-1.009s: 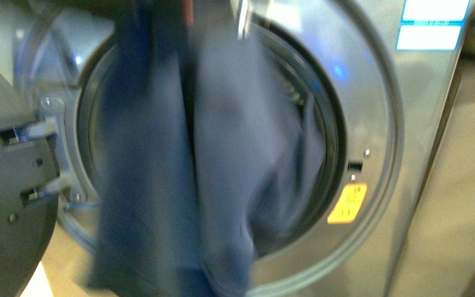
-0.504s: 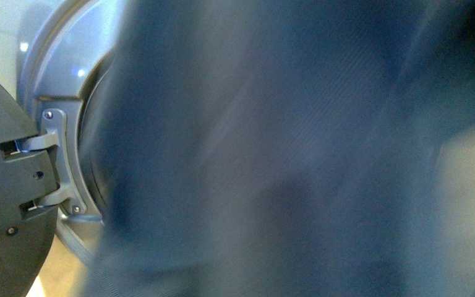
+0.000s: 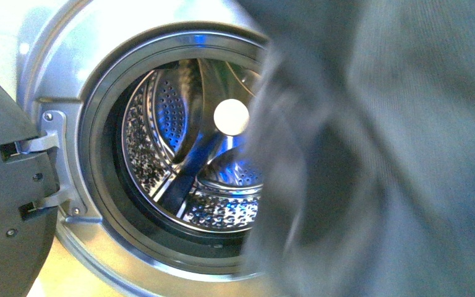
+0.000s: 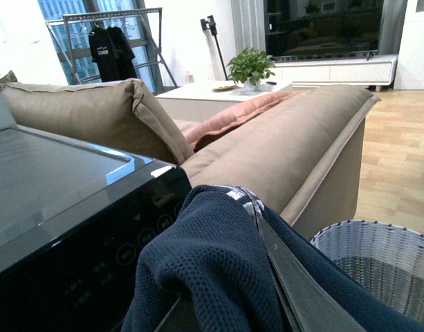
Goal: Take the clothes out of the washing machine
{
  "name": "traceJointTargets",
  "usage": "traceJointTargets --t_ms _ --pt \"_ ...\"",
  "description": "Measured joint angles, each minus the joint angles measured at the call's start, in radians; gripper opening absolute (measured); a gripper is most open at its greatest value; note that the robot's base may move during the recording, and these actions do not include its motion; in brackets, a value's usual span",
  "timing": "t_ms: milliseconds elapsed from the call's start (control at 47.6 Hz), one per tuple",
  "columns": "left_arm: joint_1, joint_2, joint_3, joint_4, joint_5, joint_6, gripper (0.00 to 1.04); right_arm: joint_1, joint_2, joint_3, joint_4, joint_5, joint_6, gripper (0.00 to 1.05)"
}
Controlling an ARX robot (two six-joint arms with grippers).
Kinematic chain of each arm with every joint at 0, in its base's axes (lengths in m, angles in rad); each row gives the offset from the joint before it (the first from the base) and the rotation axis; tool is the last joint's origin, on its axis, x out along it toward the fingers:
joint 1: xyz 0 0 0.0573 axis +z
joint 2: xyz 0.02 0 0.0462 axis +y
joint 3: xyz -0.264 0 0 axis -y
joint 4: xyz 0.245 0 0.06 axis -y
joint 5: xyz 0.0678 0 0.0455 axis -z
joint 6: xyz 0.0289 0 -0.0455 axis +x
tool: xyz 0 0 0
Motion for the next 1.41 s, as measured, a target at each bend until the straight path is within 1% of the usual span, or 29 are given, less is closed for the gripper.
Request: traceJointTargets --t_ms 105,189,231,672,693,714,735,798,840,862,925,946,1009,1093,1156,1219,1324,1408 --pt "-0.006 0.087 0.140 -0.059 -0.003 -0.039 0.07 0.000 0.000 0.000 0.000 0.000 0.000 0.97" --pt "-0.011 0.168 0.299 -0.124 -0.016 -0.085 0.07 0.000 0.000 0.000 0.000 0.000 0.000 0.97" --pt "-0.011 0.184 0.329 -0.126 -0.023 -0.093 0.07 0.000 0.000 0.000 0.000 0.000 0.000 0.97" --pt "-0.015 0.187 0.360 -0.128 -0.024 -0.113 0.07 0.000 0.000 0.000 0.000 0.000 0.000 0.97" --pt "-0.015 0.187 0.360 -0.128 -0.024 -0.113 0.07 -0.007 0.002 0.000 0.004 -0.025 0.014 0.97" --pt "-0.015 0.187 0.360 -0.128 -0.024 -0.113 0.07 -0.027 0.010 0.000 0.021 -0.091 0.032 0.97" --pt "-0.015 0.187 0.361 -0.128 -0.024 -0.113 0.07 -0.040 0.014 0.000 0.033 -0.132 0.048 0.97" --pt "-0.015 0.187 0.361 -0.128 -0.026 -0.113 0.07 -0.130 0.053 0.004 0.105 -0.362 0.163 0.97" --pt "-0.015 0.187 0.361 -0.128 -0.025 -0.113 0.07 -0.182 0.082 0.018 0.148 -0.472 0.220 0.97" --pt "-0.015 0.187 0.361 -0.128 -0.025 -0.113 0.07 -0.195 0.091 0.022 0.160 -0.493 0.242 0.97" --pt "-0.015 0.187 0.361 -0.128 -0.026 -0.113 0.07 -0.267 0.145 0.067 0.236 -0.604 0.315 0.97" --pt "-0.015 0.187 0.361 -0.128 -0.026 -0.113 0.07 -0.300 0.173 0.096 0.278 -0.644 0.342 0.97" --pt "-0.015 0.187 0.361 -0.128 -0.026 -0.113 0.07 -0.381 0.253 0.183 0.396 -0.718 0.395 0.97" --pt "-0.015 0.187 0.361 -0.128 -0.026 -0.113 0.07 -0.440 0.337 0.285 0.514 -0.774 0.435 0.97" --pt "-0.015 0.187 0.361 -0.128 -0.026 -0.113 0.07 -0.465 0.397 0.361 0.583 -0.822 0.457 0.97" --pt "-0.015 0.187 0.361 -0.128 -0.026 -0.113 0.07 -0.472 0.442 0.428 0.617 -0.841 0.460 0.97" --pt "-0.015 0.187 0.361 -0.128 -0.026 -0.113 0.07 -0.437 0.509 0.517 0.621 -0.837 0.439 0.97" --pt "-0.015 0.187 0.361 -0.128 -0.026 -0.113 0.07 -0.373 0.587 0.625 0.587 -0.797 0.379 0.97"
